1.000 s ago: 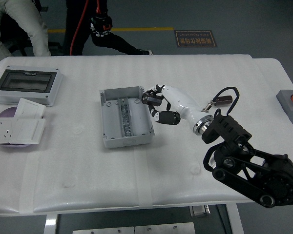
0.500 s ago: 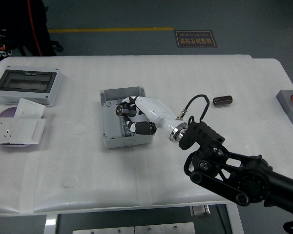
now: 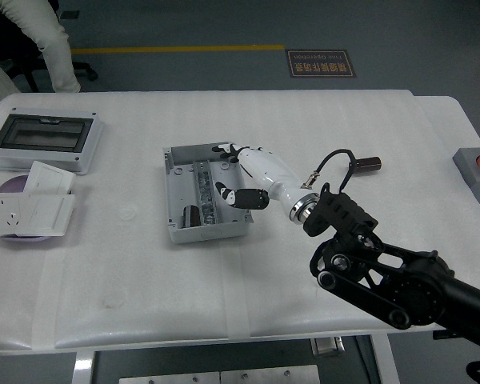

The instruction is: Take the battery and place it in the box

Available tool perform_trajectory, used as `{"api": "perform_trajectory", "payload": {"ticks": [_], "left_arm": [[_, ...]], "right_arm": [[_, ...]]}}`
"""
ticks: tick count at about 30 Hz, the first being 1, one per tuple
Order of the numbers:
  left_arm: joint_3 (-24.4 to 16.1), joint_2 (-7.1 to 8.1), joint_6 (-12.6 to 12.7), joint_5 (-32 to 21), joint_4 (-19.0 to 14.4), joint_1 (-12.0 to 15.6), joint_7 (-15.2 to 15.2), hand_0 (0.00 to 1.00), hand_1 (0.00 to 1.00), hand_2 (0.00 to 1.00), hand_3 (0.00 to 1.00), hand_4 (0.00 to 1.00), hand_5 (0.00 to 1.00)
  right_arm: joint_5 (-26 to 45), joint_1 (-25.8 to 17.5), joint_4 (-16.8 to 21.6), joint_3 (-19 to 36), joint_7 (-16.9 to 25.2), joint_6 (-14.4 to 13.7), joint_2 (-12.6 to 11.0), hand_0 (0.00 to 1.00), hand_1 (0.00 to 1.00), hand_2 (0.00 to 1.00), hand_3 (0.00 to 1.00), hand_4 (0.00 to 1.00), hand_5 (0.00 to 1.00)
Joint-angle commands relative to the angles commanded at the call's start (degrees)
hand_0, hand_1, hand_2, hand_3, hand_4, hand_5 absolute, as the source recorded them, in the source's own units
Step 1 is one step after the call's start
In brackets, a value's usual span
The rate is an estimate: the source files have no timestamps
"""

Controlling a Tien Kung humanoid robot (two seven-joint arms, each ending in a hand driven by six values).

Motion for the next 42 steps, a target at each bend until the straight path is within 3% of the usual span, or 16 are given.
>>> {"api": "perform_trajectory", "payload": {"ticks": [4,9,16,23,42], "left_arm": [[-0.1,0.08,0.11,0.16,0.0,-0.06,0.04,0.537,0.64,0.575,0.419,0.002,0.002],[-0.3,0.26,0.21,0.29,0.01,-0.33,0.04,0.537,0.64,0.575,0.419,0.002,0.002],[-0.36,0.36,0.2,0.07,0.01,-0.64,0.12,0.537,0.642,0.567,0.42,0.002,0.002],[-1.62,0.52,0.07,1.24,-0.08,-0.39,0.74,0.537,0.642,0.564,0.421,0.002,0.002],[-1.8,0.5,0.07,1.41,-0.12,-0.63,0.77,0.537,0.643,0.56,0.422,0.002,0.002]], "right_arm": [[-3.72,3.21,-4.93,2.63,-1.85,1.65,-4.67,0.944,0.79,0.818,0.861,0.561,0.209],[-2.79,7.93,-12.46,-1.8,-1.76,3.99,-10.4,0.944,0.79,0.818,0.861,0.561,0.209],[2.65,10.77,-22.2,-9.96,-0.1,6.57,-13.62,0.909,0.774,0.811,0.854,0.596,0.243],[4.61,12.1,-26.59,-15.58,1.05,7.26,-14.09,0.912,0.773,0.812,0.85,0.601,0.243],[8.78,16.54,-32.16,-25.36,3.16,7.1,-10.74,0.908,0.767,0.807,0.831,0.598,0.229]]}}
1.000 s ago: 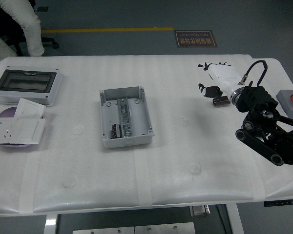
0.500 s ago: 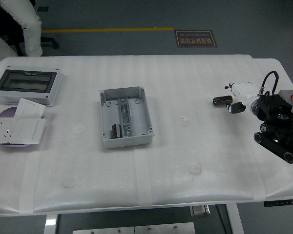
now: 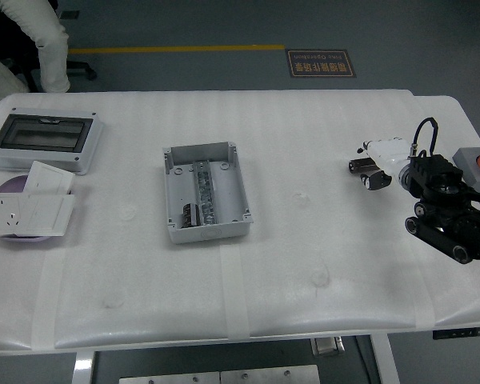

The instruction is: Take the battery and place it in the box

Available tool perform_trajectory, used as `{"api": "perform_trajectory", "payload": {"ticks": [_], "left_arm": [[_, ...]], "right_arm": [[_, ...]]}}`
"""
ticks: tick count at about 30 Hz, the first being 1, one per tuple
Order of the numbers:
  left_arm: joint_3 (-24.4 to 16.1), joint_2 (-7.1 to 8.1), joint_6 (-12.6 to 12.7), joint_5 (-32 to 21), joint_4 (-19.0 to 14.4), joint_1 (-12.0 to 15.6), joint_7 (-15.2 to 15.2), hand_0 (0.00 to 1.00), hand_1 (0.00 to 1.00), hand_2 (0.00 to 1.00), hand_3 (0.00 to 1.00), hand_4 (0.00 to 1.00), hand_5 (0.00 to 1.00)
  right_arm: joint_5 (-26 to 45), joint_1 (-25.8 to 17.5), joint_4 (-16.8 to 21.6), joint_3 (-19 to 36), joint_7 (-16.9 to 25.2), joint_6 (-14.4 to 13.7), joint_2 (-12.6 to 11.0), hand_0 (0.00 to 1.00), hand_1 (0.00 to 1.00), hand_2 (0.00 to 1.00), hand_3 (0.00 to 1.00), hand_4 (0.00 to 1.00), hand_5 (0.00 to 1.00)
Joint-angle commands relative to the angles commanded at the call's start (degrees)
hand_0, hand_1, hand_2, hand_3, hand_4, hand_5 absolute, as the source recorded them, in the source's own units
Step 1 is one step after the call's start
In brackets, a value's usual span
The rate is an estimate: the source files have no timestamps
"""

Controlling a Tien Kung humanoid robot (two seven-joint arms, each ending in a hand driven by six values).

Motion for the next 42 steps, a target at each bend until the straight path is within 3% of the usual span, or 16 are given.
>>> {"api": "perform_trajectory", "payload": {"ticks": [9,10,15,16,27,28,33,38,42], "left_arm": [[-0.01,0.02,0.16,0.32,-0.02,-0.22,-0.23,0.537,0.643,0.56,0.422,0.002,0.002],[-0.01,0.01,0.19,0.36,-0.02,-0.24,-0.27,0.537,0.643,0.56,0.423,0.002,0.002],[0.17,-0.02,0.38,0.32,-0.02,-0.29,-0.49,0.537,0.643,0.56,0.423,0.002,0.002],[0.16,-0.02,0.4,0.35,-0.02,-0.29,-0.51,0.538,0.643,0.561,0.423,0.002,0.002],[0.3,-0.09,0.25,0.39,-0.03,-0.42,-0.53,0.539,0.642,0.563,0.426,0.002,0.002],[0.34,-0.09,0.25,0.38,-0.02,-0.43,-0.55,0.539,0.643,0.565,0.426,0.002,0.002],[0.38,-0.11,0.27,0.36,-0.01,-0.45,-0.59,0.539,0.643,0.565,0.426,0.002,0.002],[0.66,-0.22,0.46,0.03,0.01,-0.43,-0.85,0.539,0.643,0.564,0.426,0.002,0.002],[0.53,-0.3,0.56,0.04,0.01,-0.26,-0.85,0.539,0.641,0.565,0.425,0.002,0.002]], "right_arm": [[1.73,0.27,-1.97,-1.45,1.02,-1.02,0.49,0.907,0.762,0.802,0.818,0.576,0.208],[1.81,0.26,-2.05,-1.53,1.08,-1.21,0.54,0.896,0.753,0.784,0.777,0.509,0.164],[1.98,0.16,-2.23,-1.85,1.31,-2.14,0.73,0.896,0.753,0.784,0.777,0.509,0.164],[2.02,0.12,-2.24,-1.9,1.32,-2.25,0.75,0.872,0.736,0.758,0.752,0.444,0.164],[2.5,-0.46,-2.47,-2.25,1.46,-2.82,0.97,0.838,0.701,0.719,0.726,0.382,0.13],[2.49,-0.53,-2.48,-2.24,1.48,-2.83,0.98,0.816,0.694,0.686,0.71,0.305,0.089],[2.67,-0.83,-2.22,-1.92,1.66,-3.13,0.82,0.816,0.694,0.686,0.71,0.305,0.089],[1.94,-1.1,-0.54,0.2,1.59,-3.52,-0.08,0.802,0.685,0.676,0.707,0.313,0.1],[-1.06,-1.84,4.02,4.87,0.76,-3.64,-1.47,0.802,0.682,0.669,0.707,0.316,0.106]]}}
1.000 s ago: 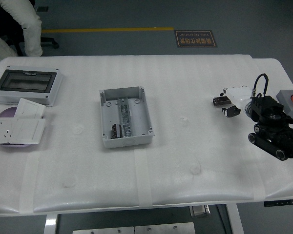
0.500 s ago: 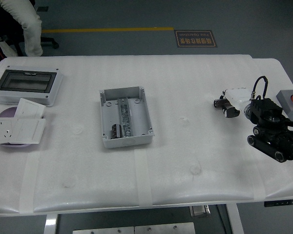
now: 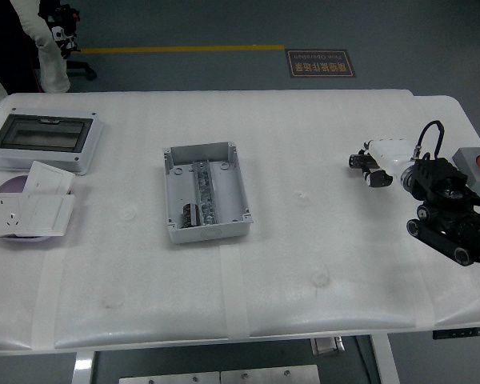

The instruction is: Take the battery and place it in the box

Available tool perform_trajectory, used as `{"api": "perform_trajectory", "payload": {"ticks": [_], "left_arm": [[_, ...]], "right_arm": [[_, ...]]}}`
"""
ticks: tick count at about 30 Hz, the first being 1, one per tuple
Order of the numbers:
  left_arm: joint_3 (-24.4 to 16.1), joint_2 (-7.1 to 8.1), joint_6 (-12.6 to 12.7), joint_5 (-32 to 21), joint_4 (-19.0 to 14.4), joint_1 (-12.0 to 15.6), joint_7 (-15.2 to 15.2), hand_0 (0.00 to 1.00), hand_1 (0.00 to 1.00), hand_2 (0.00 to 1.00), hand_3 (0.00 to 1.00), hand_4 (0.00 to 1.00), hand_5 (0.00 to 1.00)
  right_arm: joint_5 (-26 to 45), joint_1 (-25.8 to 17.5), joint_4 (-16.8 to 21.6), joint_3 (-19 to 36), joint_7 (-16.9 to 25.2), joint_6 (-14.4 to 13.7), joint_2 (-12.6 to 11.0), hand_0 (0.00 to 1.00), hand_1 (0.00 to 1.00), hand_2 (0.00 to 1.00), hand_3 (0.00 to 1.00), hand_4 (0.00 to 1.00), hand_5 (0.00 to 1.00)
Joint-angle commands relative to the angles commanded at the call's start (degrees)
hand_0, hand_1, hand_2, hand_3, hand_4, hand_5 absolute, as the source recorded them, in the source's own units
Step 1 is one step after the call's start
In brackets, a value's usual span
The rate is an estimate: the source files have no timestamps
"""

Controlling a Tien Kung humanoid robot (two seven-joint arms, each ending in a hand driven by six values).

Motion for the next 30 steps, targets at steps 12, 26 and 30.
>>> {"api": "perform_trajectory", "payload": {"ticks": [12,26,30], "left_arm": [[-1.09,-0.26,-0.25,0.64,-0.08,1.24,1.02,0.539,0.639,0.578,0.425,0.002,0.002],[-1.75,-0.03,-0.5,1.24,-0.34,2.07,1.98,0.54,0.638,0.579,0.425,0.002,0.002],[-1.58,-0.1,-0.49,0.99,-0.41,2.35,2.16,0.539,0.639,0.58,0.424,0.002,0.002]], "right_arm": [[-3.73,-8.24,20.06,17.22,-2.17,-1.15,5.12,0.8,0.682,0.667,0.706,0.318,0.108],[0.06,-12.86,36.0,13.82,0.66,-5.64,14.59,0.798,0.682,0.67,0.708,0.329,0.113],[2.19,-12.96,34.52,11.39,1.33,-6.24,14.87,0.798,0.683,0.677,0.72,0.339,0.122]]}}
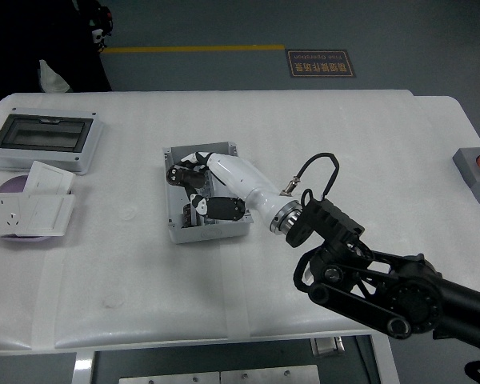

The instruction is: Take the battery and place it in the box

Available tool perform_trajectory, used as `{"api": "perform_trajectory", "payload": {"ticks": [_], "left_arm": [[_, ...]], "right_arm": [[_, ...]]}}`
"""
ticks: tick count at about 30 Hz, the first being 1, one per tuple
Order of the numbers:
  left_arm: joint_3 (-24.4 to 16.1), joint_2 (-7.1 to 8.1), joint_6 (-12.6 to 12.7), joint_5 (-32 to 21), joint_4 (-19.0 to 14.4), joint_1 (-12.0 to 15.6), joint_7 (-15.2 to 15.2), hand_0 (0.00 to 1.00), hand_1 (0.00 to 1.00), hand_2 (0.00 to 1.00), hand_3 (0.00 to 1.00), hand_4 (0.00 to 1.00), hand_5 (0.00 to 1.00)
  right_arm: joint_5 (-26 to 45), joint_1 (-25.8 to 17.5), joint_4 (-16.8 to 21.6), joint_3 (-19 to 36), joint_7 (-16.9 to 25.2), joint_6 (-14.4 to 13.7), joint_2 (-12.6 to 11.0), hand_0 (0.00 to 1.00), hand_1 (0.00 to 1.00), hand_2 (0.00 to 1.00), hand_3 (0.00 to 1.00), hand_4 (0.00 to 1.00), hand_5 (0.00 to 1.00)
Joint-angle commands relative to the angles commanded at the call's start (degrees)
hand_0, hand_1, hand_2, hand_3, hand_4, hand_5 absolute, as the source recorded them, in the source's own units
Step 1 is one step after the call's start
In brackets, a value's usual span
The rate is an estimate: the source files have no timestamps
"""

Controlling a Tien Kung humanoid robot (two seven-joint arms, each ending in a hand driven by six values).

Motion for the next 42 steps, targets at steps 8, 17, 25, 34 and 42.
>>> {"api": "perform_trajectory", "payload": {"ticks": [8,17,25,34,42], "left_arm": [[0.44,-0.26,0.08,-0.85,-0.02,0.28,0.05,0.538,0.639,0.587,0.423,0.002,0.002],[-0.19,-0.22,-0.11,-0.57,-0.03,0.51,0.53,0.539,0.64,0.588,0.431,0.002,0.002],[-0.55,-0.19,-0.2,-0.38,-0.02,0.4,0.7,0.54,0.642,0.589,0.438,0.002,0.002],[-0.44,-0.25,-0.24,-0.5,-0.01,0.26,0.68,0.541,0.644,0.594,0.442,0.002,0.002],[-0.56,-0.14,-0.21,-0.36,0.01,0.15,0.66,0.542,0.647,0.594,0.443,0.002,0.002]], "right_arm": [[1.28,0.01,-2.81,-2.84,0.16,-0.04,1.21,0.798,0.687,0.692,0.73,0.351,0.125],[-0.44,-0.01,-4.82,-3.61,-1.28,1.18,1.8,0.832,0.727,0.766,0.797,0.509,0.198],[-1.46,0.2,-5.84,-2.8,-1.71,1.52,1.76,0.885,0.76,0.809,0.927,0.661,0.253],[-1.21,0.11,-6.86,-1.71,-1.6,1.35,1.66,0.978,0.85,0.921,0.998,0.866,0.37],[-2.35,-2.63,-5.78,6.76,-0.77,0.06,-1.74,0.995,0.856,0.931,0.998,0.88,0.379]]}}
